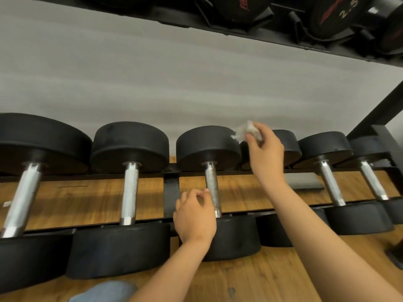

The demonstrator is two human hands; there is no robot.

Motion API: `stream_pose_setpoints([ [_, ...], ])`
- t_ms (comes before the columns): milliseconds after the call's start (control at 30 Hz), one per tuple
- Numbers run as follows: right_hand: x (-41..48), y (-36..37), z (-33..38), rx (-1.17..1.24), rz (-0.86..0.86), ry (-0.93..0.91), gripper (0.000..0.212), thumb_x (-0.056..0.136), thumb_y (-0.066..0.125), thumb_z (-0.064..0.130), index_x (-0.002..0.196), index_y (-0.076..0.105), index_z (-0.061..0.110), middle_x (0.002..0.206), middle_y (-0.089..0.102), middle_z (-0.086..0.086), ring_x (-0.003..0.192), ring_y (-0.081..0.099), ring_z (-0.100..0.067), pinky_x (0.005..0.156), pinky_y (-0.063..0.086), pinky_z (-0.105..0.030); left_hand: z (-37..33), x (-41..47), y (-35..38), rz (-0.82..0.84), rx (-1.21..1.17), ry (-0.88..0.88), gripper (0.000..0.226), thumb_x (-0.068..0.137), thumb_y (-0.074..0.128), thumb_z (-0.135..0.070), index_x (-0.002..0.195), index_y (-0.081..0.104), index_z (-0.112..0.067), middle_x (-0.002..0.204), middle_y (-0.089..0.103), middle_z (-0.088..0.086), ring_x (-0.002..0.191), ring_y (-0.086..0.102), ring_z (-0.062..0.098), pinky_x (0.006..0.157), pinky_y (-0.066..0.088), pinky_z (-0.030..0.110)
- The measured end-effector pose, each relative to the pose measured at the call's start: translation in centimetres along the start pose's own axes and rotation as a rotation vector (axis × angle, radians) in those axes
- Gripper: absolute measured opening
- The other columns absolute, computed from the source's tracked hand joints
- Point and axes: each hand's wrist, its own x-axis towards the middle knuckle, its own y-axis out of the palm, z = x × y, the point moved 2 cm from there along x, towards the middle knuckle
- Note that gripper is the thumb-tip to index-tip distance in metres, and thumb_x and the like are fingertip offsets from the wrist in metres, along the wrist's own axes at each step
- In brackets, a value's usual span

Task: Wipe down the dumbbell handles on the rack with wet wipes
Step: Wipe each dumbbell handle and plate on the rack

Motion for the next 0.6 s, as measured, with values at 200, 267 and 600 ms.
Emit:
stream_pose_setpoints([
  [200, 2.3, 6.7, -0.7, -0.209, 0.319, -0.174, 0.043, 0.104, 0.040, 0.012, 0.147, 0.041, 0.011, 0.157, 0.031, -0.004, 0.147, 0.023, -0.015, 0.122, 0.015, -0.030, -0.3, 0.1, -0.1, 0.017, -0.015, -0.020, 0.023, 0.100, 0.038, -0.046, 0.091, 0.055, -0.034, 0.086, 0.048, -0.017, 0.094, 0.048, 0.007, 0.076, 0.048, 0.035],
  [267, 0.4, 6.7, -1.6, -0.196, 0.299, -0.208, 0.043, 0.105, 0.037, 0.011, 0.148, 0.037, 0.011, 0.158, 0.028, -0.003, 0.148, 0.018, -0.013, 0.123, 0.011, -0.033, -0.2, 0.1, -0.1, 0.013, -0.015, -0.026, 0.023, 0.101, 0.038, -0.046, 0.091, 0.055, -0.034, 0.083, 0.046, -0.018, 0.093, 0.050, 0.008, 0.075, 0.047, 0.034],
  [600, -0.7, 6.0, -4.2, -0.039, 0.299, -0.164, 0.046, 0.107, 0.029, 0.018, 0.153, 0.023, 0.017, 0.157, 0.019, 0.010, 0.148, 0.008, -0.003, 0.120, -0.002, -0.021, 0.3, 0.3, 0.4, 0.036, -0.003, -0.070, 0.030, 0.098, 0.033, -0.054, 0.089, 0.055, -0.036, 0.089, 0.061, -0.011, 0.079, 0.057, 0.007, 0.061, 0.043, 0.028],
])
